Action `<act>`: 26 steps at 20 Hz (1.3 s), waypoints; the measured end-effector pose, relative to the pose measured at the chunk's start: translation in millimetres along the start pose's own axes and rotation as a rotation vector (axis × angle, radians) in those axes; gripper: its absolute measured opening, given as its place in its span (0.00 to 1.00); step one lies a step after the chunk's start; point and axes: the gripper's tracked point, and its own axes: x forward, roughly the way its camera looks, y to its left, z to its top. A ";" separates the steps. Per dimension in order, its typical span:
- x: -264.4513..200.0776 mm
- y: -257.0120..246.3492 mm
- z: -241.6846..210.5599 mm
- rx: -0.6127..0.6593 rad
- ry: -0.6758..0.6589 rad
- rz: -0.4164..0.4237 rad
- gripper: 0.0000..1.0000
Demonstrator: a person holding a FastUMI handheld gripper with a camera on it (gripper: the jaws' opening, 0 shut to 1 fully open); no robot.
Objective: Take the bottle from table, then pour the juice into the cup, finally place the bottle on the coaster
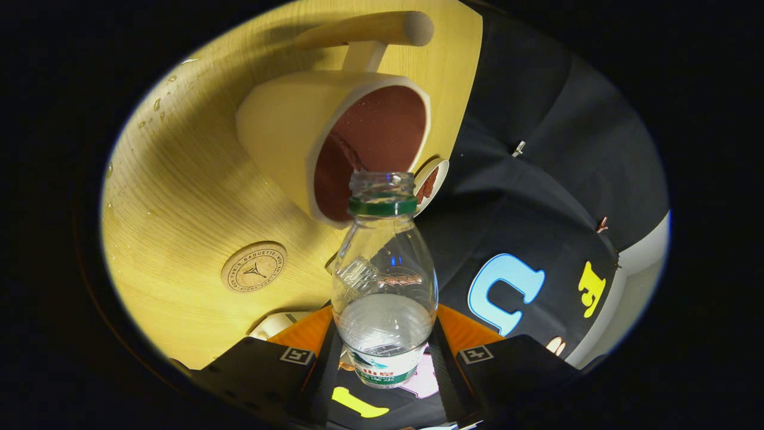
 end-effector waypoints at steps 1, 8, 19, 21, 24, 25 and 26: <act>-1.1 -1.2 0.8 -0.007 0.001 -0.004 0.73; -6.4 -22.4 10.6 -0.074 -0.025 -0.055 0.73; -13.9 -25.6 10.2 -0.176 -0.042 -0.062 0.73; -16.2 -27.2 11.1 -0.179 -0.044 -0.065 0.73; -17.7 -30.6 7.7 -0.163 -0.038 -0.068 0.73; -18.9 -31.0 7.5 -0.158 -0.035 -0.065 0.73; -18.9 -30.4 6.7 -0.153 -0.031 -0.062 0.73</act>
